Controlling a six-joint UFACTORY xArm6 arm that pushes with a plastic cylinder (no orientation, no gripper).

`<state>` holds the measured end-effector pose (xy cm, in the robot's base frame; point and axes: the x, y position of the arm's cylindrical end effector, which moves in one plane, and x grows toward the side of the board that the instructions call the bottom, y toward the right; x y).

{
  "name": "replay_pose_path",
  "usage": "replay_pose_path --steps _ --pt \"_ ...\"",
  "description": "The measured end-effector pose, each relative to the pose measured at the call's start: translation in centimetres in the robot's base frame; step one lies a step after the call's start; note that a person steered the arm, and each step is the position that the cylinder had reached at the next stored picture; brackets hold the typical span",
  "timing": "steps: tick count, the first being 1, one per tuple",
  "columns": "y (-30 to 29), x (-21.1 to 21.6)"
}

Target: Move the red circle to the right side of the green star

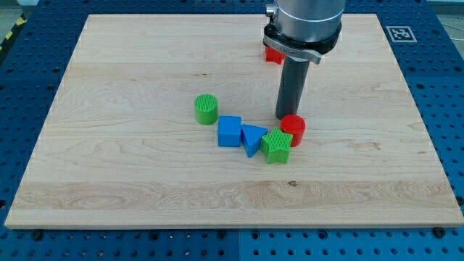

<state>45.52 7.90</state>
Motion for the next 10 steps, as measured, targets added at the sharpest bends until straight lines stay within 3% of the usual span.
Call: replay_pose_path --steps 2,10 --pt "-2.7 0.5" --pt "2.8 1.2"
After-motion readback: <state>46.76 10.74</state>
